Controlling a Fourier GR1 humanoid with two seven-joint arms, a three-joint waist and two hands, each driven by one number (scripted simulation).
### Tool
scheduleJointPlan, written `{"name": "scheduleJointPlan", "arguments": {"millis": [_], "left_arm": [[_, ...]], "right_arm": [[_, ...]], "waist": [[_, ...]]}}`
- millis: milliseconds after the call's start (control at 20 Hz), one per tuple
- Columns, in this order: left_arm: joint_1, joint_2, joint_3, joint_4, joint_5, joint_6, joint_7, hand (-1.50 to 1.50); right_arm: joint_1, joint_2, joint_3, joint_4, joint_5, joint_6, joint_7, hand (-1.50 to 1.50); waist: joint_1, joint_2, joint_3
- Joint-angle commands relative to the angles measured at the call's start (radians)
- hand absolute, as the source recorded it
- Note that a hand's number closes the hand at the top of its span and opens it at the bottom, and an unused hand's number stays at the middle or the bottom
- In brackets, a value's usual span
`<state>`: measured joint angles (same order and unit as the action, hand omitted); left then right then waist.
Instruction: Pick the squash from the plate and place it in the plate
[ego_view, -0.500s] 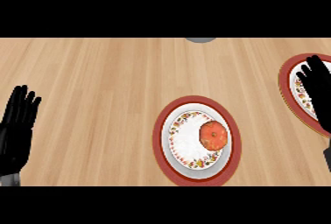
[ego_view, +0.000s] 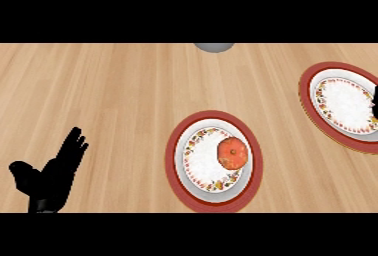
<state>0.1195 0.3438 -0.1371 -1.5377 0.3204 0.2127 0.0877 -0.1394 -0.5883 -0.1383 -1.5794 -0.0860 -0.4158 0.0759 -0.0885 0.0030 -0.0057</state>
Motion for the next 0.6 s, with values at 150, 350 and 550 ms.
{"name": "scheduleJointPlan", "arguments": {"millis": [150,350,550], "left_arm": [[-0.03,-0.058,-0.083,0.047,-0.002,-0.019,0.08,0.0],[-0.041,-0.053,-0.104,0.008,-0.027,-0.015,0.128,0.0],[-0.084,-0.087,-0.092,0.091,-0.033,-0.024,0.075,0.0]], "right_arm": [[0.24,0.221,0.031,-0.28,0.205,-0.368,-0.101,-1.5],[0.445,0.254,0.151,-0.496,0.345,-0.391,-0.026,-1.5],[0.57,0.185,0.211,-0.503,0.469,-0.303,0.09,-1.5]], "waist": [[0.03,-0.012,0.004],[0.061,-0.009,0.004],[0.064,-0.003,0.002]]}}
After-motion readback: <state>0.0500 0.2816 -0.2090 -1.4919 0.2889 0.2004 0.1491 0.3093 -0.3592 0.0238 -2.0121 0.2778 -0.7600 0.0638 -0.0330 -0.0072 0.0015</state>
